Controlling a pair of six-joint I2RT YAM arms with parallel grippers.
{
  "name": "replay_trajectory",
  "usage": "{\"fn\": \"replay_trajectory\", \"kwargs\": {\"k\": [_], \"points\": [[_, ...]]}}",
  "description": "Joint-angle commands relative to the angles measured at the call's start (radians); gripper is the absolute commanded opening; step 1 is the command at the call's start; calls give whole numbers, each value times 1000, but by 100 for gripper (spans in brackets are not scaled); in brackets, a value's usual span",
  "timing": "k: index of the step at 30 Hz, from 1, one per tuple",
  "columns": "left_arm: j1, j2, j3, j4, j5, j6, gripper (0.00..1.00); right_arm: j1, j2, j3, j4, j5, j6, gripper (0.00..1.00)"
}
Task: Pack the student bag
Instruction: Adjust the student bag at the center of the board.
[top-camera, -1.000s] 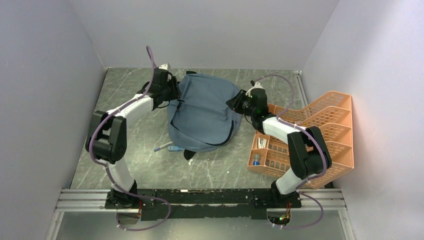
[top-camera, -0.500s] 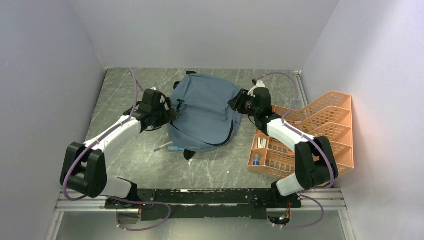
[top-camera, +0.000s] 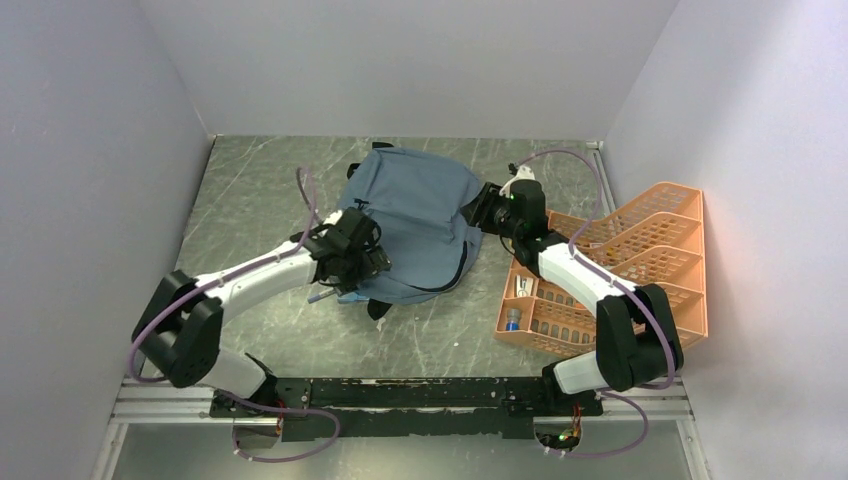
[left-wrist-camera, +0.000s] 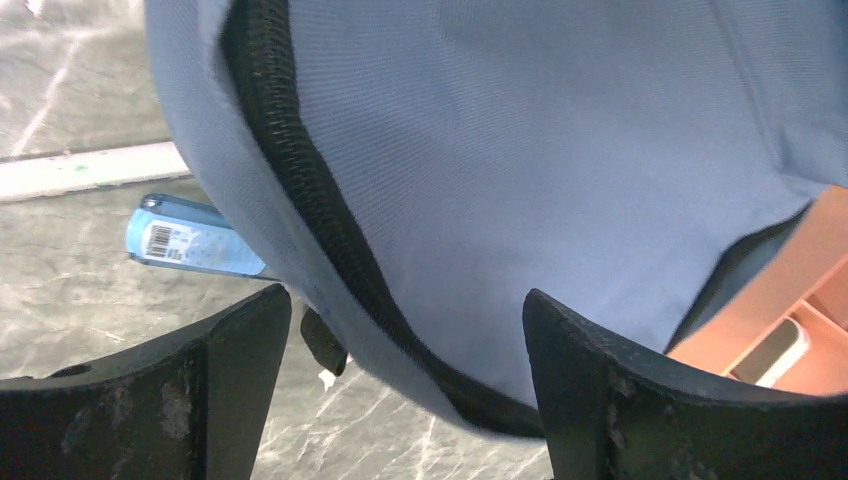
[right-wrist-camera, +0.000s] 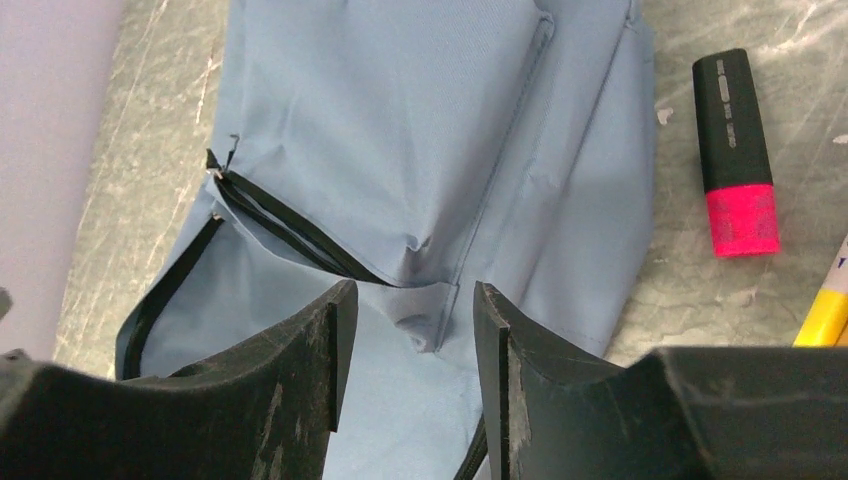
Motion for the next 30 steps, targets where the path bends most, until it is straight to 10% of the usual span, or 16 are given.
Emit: {"fn": "replay_trajectory", "kwargs": {"k": [1,11,17,30], "points": [[-34,87,64,-15,-36,-64,88,-7,-37,-19,-13,20,-6,50],[-33,165,209,-15,-20,13,49,-7,-69,-30,-25,33,-15,50],[-29,97,262,-9,-18,74,6,-7,-83,-31,-28,44,-12,51],[333,320,716,-100,284,580,5,-7,-114,-34,-40,55,-17,51]]}}
